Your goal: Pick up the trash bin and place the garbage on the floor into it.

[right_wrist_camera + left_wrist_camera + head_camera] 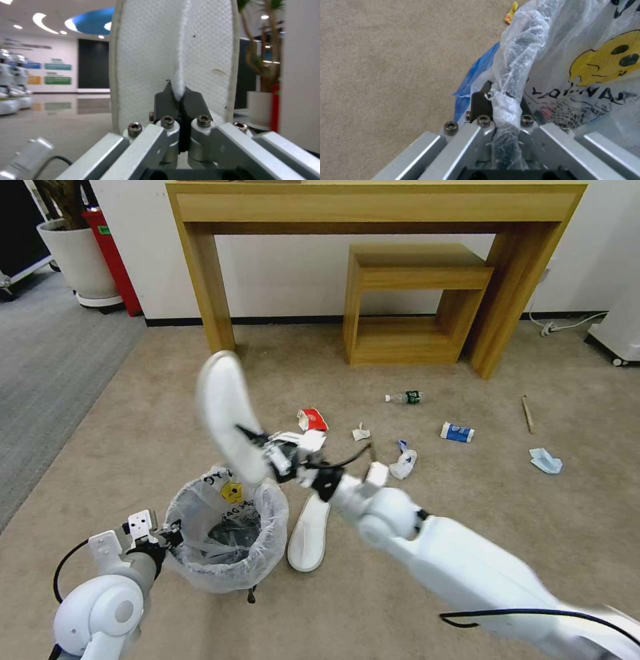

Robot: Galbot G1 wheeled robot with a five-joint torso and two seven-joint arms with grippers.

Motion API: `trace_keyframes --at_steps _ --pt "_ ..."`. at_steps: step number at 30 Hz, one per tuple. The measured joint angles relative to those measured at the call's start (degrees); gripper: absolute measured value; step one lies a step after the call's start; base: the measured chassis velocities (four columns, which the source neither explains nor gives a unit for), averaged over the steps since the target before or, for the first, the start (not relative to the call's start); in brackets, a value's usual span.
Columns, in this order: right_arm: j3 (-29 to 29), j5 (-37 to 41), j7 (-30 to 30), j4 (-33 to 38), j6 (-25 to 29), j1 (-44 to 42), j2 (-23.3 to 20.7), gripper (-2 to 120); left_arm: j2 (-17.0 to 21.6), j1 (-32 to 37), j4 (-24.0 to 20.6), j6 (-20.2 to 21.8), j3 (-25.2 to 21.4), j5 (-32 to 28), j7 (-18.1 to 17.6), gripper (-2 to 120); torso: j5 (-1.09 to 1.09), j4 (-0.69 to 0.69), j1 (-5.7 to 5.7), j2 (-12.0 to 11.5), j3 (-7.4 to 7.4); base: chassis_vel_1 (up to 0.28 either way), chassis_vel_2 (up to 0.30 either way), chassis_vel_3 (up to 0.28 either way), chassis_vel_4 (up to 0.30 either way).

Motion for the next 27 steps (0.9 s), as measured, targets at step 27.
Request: trace_keyframes --at_steps 27 --pt "-7.5 -5.6 -0.7 -12.2 3.0 0.5 8.1 0 -0.5 1.1 -1.8 -0.1 -0.8 -0.1 0.2 1 0.02 -0.01 0.0 0.0 0.0 0.0 0.0 0.0 0.0"
